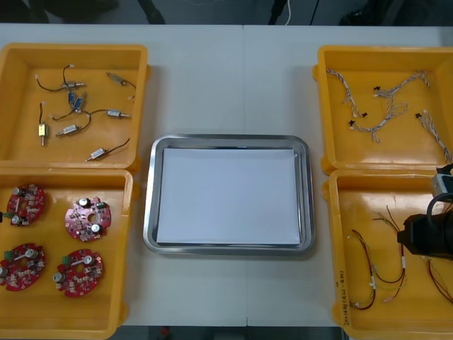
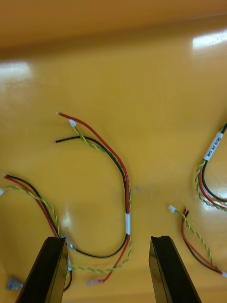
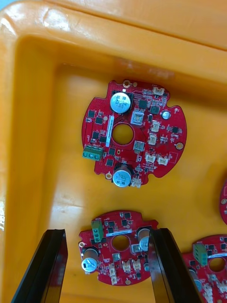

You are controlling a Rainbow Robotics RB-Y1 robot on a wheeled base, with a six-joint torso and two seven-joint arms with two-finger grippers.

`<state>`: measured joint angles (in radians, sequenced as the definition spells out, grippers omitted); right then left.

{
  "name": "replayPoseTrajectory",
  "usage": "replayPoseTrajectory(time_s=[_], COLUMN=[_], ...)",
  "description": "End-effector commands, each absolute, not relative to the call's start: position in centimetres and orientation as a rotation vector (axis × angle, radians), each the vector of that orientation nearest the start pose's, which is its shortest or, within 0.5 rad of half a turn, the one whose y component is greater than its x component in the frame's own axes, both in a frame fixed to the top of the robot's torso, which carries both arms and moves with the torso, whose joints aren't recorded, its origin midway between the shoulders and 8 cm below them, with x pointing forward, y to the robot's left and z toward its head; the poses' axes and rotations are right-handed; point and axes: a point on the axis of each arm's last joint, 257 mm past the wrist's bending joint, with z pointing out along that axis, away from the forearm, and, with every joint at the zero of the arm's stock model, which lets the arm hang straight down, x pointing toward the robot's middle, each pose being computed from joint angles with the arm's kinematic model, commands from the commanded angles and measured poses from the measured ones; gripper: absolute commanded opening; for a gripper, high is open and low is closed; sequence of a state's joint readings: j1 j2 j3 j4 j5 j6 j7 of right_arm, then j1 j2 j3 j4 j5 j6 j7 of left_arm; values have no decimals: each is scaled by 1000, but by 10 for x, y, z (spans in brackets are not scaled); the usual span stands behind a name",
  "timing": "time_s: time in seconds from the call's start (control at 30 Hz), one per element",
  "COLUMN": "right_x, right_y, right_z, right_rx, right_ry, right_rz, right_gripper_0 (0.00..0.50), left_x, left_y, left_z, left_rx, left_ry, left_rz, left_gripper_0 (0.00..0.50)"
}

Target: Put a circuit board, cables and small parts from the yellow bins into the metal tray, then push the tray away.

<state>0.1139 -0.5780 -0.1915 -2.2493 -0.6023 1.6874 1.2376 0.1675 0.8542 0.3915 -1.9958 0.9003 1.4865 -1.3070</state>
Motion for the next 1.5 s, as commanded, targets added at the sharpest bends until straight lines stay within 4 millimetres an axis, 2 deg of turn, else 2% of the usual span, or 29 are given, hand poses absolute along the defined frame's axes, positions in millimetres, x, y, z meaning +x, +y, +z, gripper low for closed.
replayPoseTrajectory(time_s=[0.03,0.23,0.4,0.63,0.97,1.3,1.5], right_x=[331,331,333,337,334,328,326], right_y=[-341,-344,-351,-353,-358,-353,-351], right_z=[-286,-293,-307,-310,-326,-333,-335], right_rx=[204,217,249,251,293,307,309], right_ry=[2684,2681,2684,2676,2680,2689,2695], right_rz=[11,-4,14,21,50,77,81], right_gripper_0=[500,500,500,500,500,500,500], left_x=[344,341,334,329,322,325,319], left_y=[477,475,473,470,469,474,474], left_z=[-246,-259,-270,-281,-297,-315,-321], left_rx=[-367,-352,-349,-340,-346,-345,-348], left_ry=[2641,2639,2648,2650,2657,2639,2650], left_rz=[39,42,34,27,16,9,4], left_gripper_0=[500,500,500,500,500,500,500])
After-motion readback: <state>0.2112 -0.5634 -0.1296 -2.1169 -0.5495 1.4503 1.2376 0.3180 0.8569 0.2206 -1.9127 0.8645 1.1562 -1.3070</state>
